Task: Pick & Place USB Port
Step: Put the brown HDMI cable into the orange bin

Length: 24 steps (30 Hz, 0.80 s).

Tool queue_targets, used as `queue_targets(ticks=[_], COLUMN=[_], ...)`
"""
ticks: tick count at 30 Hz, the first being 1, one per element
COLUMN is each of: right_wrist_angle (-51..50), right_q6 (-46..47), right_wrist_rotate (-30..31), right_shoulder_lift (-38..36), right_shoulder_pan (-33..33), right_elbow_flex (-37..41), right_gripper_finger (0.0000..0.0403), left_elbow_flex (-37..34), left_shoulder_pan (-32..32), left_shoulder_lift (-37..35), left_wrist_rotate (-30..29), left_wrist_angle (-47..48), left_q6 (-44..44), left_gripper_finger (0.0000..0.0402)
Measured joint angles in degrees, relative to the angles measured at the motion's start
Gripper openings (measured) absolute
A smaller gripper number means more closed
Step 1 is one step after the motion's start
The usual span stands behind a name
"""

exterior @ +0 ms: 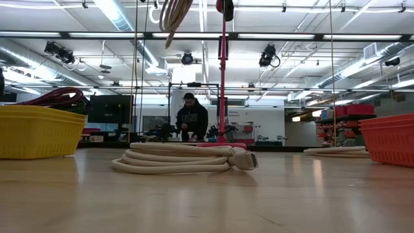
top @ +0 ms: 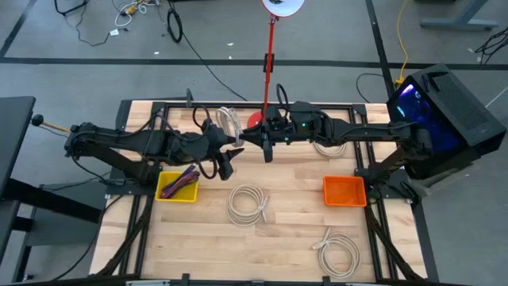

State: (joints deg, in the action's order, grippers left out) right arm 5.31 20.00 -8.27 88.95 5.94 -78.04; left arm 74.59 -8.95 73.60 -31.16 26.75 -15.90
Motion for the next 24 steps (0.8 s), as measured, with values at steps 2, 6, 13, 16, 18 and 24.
queue_targets(ticks=[2, 6, 13, 16, 18, 24], right_wrist_angle=[-0.17, -0.84, -4.02, -7.43, -11.58, -30.86], right_q6=[-0.14, -0.12, -0.73, -1.09, -1.82, -3.23], right_wrist_rotate=[0.32, 0.17, 0.06, -0.44, -0.99, -1.47], right_shoulder_lift=[0.00, -0.24, -0.34, -1.41, -3.26, -11.95], right_shoulder_pan=[0.37, 0.99, 2.31, 3.28, 4.26, 5.28], right_elbow_flex=[0.00, 0.00, 0.00, 0.00, 0.00, 0.00], right_gripper_finger=[0.0015, 0.0015, 0.0015, 0.0015, 0.0015, 0.0015], left_elbow_flex=[0.00, 0.00, -0.02, -0.02, 0.02, 0.01], left_shoulder_pan=[0.00, 0.00, 0.04, 0.11, 0.11, 0.08], left_shoulder_lift=[0.00, -0.24, -2.17, -3.80, -4.65, -6.49], left_wrist_rotate=[-0.09, -0.18, -2.73, -4.57, -5.40, -6.45], left_wrist_angle=[0.01, 0.13, 3.67, 7.70, 9.20, 17.20], left_q6=[0.04, 0.00, 0.06, -0.30, -1.70, -6.08], left_gripper_finger=[0.0169, 0.0170, 0.0171, 0.0171, 0.0171, 0.0171])
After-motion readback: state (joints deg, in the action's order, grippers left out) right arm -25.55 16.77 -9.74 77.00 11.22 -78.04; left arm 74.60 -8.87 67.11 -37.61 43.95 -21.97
